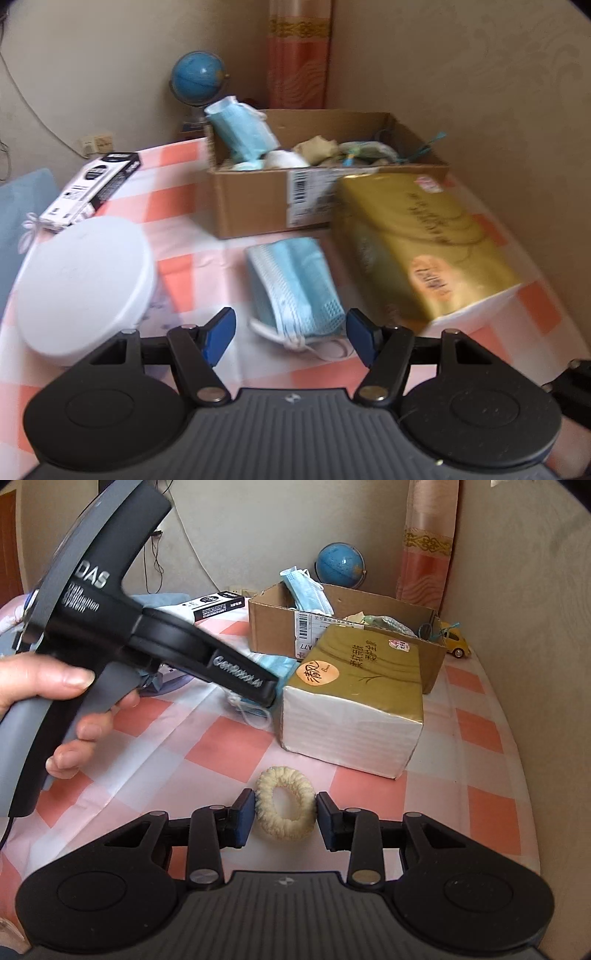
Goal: Organize soft objects
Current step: 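Grasp the blue mask with the left tool while the right tool holds the cream scrunchie, then drop the blue mask into the box with the left tool while the right tool carries the scrunchie over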
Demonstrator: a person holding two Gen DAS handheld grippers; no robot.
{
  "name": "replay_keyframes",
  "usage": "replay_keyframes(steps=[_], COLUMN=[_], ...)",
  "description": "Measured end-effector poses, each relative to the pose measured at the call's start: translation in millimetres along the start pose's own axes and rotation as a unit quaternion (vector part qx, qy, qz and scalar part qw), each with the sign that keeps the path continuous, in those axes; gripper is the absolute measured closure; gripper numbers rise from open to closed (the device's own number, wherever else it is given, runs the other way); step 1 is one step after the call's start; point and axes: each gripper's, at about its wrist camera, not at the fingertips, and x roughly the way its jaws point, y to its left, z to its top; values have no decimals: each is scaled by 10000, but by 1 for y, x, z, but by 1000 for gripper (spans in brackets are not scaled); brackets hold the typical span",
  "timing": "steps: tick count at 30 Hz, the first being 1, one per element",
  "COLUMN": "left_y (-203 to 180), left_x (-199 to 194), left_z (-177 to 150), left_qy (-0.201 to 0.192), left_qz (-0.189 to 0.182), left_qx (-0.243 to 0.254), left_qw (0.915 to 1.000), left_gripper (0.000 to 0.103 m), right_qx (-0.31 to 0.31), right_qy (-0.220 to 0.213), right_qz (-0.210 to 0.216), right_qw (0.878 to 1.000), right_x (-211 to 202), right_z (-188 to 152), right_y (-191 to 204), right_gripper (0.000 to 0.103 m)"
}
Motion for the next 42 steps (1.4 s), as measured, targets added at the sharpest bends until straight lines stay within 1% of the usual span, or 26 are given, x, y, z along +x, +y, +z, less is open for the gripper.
replay_keyframes(steps=[1, 4, 10, 11, 13, 15, 17, 20, 22, 24, 31, 38, 42], left_y=[1, 0, -5, -5, -4, -3, -2, -1, -2, -2, 3, 9, 7], left_x=[0, 0, 11, 12, 12, 12, 12, 10, 9, 6, -22, -61, -81], left_z=[0, 2, 6, 6, 6, 6, 6, 6, 6, 7, 5, 0, 2], left_qy=[15, -64, -65, -82, -114, -100, -73, -91, -82, -66, -69, 26, 64], left_qz=[56, 13, -28, -32, -24, -17, -33, -76, -113, -167, -330, -628, -840], left_qx=[-12, -69, -115, -130, -163, -190, -201, -193, -189, -159, -16, 385, 606], left_qw=[10000, 10000, 9999, 9999, 9998, 9998, 9998, 9997, 9997, 9997, 9994, 9973, 9946], left_gripper=[38, 38, 38, 40, 44, 58, 59, 73, 74, 79, 81, 82, 82], right_qx=[14, 45, 60, 63, 75, 93, 105, 84, 80, 71, 101, 237, 333], right_qy=[-1, 20, 55, 49, 38, 32, 29, 20, 18, 22, -27, -93, -188], right_qz=[3, 27, 21, 13, 2, -13, -3, -10, -13, -35, -88, -176, -233], right_qw=[10000, 10000, 10000, 10000, 10000, 10000, 9999, 10000, 10000, 10000, 9999, 9995, 9990], right_x=[0, 3, 5, 5, 4, 4, 3, 2, 2, 1, -12, -30, -42], right_z=[0, 0, -1, -1, 0, 0, -1, -1, 0, 0, 2, 5, 9], right_y=[-1, -3, -3, -3, -4, -4, -4, -3, -2, -2, -3, -7, -13], right_gripper=[62, 62, 62, 62, 62, 62, 62, 62, 62, 62, 62, 62, 62])
